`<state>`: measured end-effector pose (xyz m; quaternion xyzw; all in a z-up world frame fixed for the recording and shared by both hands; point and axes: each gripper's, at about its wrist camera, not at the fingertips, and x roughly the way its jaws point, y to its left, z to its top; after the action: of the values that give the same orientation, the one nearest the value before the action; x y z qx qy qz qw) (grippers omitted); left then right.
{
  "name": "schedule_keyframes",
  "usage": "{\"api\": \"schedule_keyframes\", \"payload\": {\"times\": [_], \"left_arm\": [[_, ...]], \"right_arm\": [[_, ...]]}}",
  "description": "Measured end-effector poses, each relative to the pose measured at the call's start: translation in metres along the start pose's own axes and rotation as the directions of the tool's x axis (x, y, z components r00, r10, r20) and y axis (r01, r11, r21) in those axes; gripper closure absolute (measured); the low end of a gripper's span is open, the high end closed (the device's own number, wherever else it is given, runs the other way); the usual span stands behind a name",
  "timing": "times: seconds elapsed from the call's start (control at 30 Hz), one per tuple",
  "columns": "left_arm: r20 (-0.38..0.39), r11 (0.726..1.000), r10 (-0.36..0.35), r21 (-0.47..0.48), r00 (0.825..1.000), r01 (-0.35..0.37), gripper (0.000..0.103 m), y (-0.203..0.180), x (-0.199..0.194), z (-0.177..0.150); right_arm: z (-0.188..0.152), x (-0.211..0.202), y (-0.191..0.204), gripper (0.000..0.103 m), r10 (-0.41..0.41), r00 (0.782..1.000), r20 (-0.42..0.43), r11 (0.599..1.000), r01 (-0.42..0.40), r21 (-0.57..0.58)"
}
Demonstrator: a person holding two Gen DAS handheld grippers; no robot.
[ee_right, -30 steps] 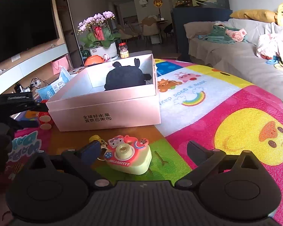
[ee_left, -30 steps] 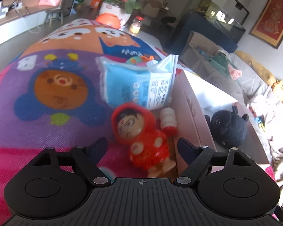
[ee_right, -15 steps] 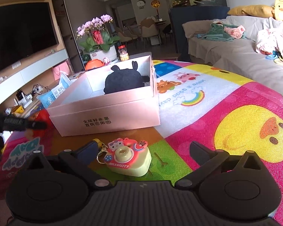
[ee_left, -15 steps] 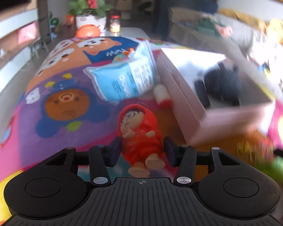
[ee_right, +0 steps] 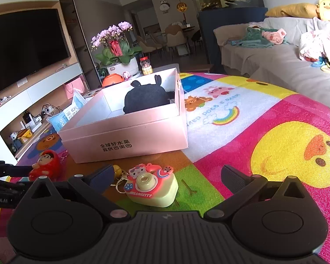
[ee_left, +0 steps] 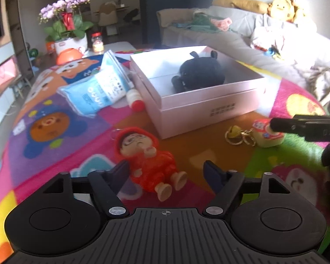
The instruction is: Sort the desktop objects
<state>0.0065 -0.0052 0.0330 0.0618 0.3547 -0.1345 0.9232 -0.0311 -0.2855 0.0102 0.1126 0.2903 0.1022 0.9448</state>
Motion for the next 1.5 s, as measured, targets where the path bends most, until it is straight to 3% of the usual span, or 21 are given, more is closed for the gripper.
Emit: {"api": "schedule_keyframes", "payload": {"times": [0.23, 0.4, 0.77, 0.97, 1.07, 1.13, 1.27, 1.5], "left_arm": [[0.026, 0.992, 0.031, -0.12, 0.999, -0.028, 0.014, 0.007, 0.016, -0.003], [0.044, 0.994, 0.028, -0.11, 0.999, -0.023, 0.008, 0.005, 0.023, -0.01], [0.059, 0.986, 0.008, -0.165, 0.998, 0.001, 0.002, 0.017, 0.02, -0.025], [0.076, 0.982, -0.017, -0.188, 0.997, 0.031, 0.002, 0.02, 0.019, -0.026], [0.082, 0.98, -0.023, -0.197, 0.996, 0.039, 0.002, 0.021, 0.018, -0.027], [0.082, 0.979, -0.023, -0.199, 0.996, 0.039, 0.002, 0.022, 0.018, -0.027], [0.077, 0.981, -0.017, -0.194, 0.997, 0.032, 0.002, 0.021, 0.019, -0.026], [0.063, 0.984, 0.05, -0.175, 0.997, -0.038, 0.002, 0.01, 0.031, -0.011]], "right_arm": [[0.0, 0.008, 0.003, 0.0, 0.014, 0.999, -0.048, 1.0, -0.015, -0.014], [0.0, 0.013, 0.007, 0.0, 0.015, 0.995, -0.097, 0.999, -0.018, -0.031], [-0.005, 0.028, 0.037, 0.0, -0.144, 0.975, -0.171, 0.966, 0.102, -0.236], [-0.002, 0.027, 0.034, 0.0, -0.141, 0.976, -0.163, 0.973, 0.106, -0.204], [-0.001, 0.025, 0.035, 0.0, -0.095, 0.984, -0.15, 0.987, 0.073, -0.144], [-0.004, 0.027, 0.044, 0.006, -0.078, 0.986, -0.145, 0.983, 0.052, -0.176], [-0.01, 0.026, 0.065, 0.043, -0.082, 0.99, -0.117, 0.957, 0.046, -0.286], [-0.008, 0.019, 0.063, 0.046, -0.082, 0.993, -0.085, 0.961, 0.056, -0.272]]}}
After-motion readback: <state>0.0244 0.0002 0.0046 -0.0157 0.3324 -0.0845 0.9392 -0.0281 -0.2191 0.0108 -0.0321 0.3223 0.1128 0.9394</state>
